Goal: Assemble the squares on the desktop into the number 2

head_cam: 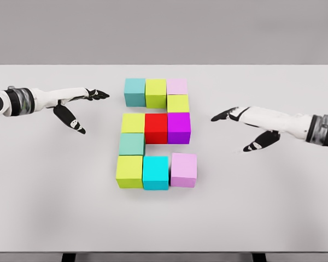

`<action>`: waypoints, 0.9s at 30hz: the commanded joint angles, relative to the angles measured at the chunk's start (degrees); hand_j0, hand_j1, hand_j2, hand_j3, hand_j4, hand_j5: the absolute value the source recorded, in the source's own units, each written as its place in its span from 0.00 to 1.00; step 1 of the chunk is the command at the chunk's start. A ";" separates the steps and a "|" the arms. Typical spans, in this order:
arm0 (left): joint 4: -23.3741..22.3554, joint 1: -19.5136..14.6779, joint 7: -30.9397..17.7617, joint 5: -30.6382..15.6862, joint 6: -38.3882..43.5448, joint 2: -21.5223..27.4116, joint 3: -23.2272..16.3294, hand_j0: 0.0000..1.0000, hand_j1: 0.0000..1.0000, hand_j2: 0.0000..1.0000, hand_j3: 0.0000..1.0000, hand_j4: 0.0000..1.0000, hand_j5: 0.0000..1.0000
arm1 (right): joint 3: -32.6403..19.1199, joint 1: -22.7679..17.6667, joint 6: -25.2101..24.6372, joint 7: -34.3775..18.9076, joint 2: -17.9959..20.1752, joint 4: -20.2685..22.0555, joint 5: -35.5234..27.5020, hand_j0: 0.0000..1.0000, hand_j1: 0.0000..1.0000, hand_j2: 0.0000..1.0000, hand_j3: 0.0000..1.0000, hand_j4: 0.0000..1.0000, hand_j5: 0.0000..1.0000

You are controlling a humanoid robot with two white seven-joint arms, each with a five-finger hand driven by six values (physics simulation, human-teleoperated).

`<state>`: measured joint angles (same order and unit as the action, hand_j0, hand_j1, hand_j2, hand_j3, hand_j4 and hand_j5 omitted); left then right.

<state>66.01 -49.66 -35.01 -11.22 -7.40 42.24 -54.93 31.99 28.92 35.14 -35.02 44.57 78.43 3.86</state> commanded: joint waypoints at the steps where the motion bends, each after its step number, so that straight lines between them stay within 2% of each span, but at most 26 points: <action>1: 0.08 0.00 0.01 -0.20 0.02 0.03 0.08 1.00 1.00 1.00 1.00 1.00 1.00 | -2.19 0.00 -0.14 0.02 1.04 1.46 8.96 0.75 0.75 0.75 0.75 0.75 0.75; 3: 0.08 0.00 0.01 -0.20 0.02 0.03 0.08 1.00 1.00 1.00 1.00 1.00 1.00 | -2.45 -0.17 -0.14 0.02 1.13 1.90 11.51 0.74 0.74 0.74 0.74 0.74 0.74; 5: 0.08 0.09 0.01 -0.20 -0.07 0.03 0.08 1.00 1.00 1.00 1.00 1.00 1.00 | -2.45 -0.70 -0.14 0.02 2.45 6.37 16.08 0.76 0.76 0.76 0.76 0.76 0.76; 6: 0.08 0.09 0.01 -0.20 -0.07 0.03 0.08 1.00 1.00 1.00 1.00 1.00 1.00 | -2.37 -1.84 -0.14 0.02 3.06 9.27 17.31 0.84 0.84 0.84 0.84 0.84 0.84; 7: 0.08 0.09 0.01 -0.20 -0.16 0.03 0.08 1.00 1.00 1.00 1.00 1.00 1.00 | -2.28 -2.72 -0.14 0.02 3.07 11.47 18.63 0.86 0.86 0.86 0.86 0.86 0.86; 9: -0.01 0.09 0.01 -0.20 -0.24 0.03 0.08 1.00 1.00 1.00 1.00 1.00 1.00 | -2.02 -3.43 -0.14 0.02 2.98 13.76 20.13 0.82 0.82 0.82 0.82 0.82 0.82; 11: 0.08 0.09 0.01 -0.20 -0.24 0.03 0.08 1.00 1.00 1.00 1.00 1.00 1.00 | -2.01 -5.18 -0.14 0.02 2.98 15.17 21.80 0.98 0.98 0.98 0.98 0.98 0.98; 14: 0.08 0.09 0.01 -0.20 -0.24 0.03 0.08 1.00 1.00 1.00 1.00 1.00 1.00 | -0.43 -6.06 -0.14 0.02 2.89 17.28 24.44 0.97 0.97 0.97 0.97 0.97 0.97; 17: 0.08 0.09 0.01 -0.20 -0.24 0.03 0.08 1.00 1.00 1.00 1.00 1.00 1.00 | -0.34 -6.59 -0.14 0.02 2.98 17.28 26.28 0.97 0.97 0.97 0.97 0.97 0.97; 23: 0.08 0.09 0.01 -0.20 -0.24 0.03 0.17 1.00 1.00 1.00 1.00 1.00 1.00 | 0.36 -7.30 -0.14 0.02 2.71 17.54 27.25 0.97 0.97 0.97 0.97 0.97 0.97; 27: 0.08 0.09 0.01 -0.20 -0.24 0.03 0.17 1.00 1.00 1.00 1.00 1.00 1.00 | 0.89 -7.47 -0.14 0.02 2.80 20.18 27.25 0.98 0.98 0.98 0.98 0.98 0.98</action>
<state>66.06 -49.48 -35.01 -11.20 -7.67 42.25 -54.86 32.51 21.45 35.21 -34.64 47.31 97.66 31.94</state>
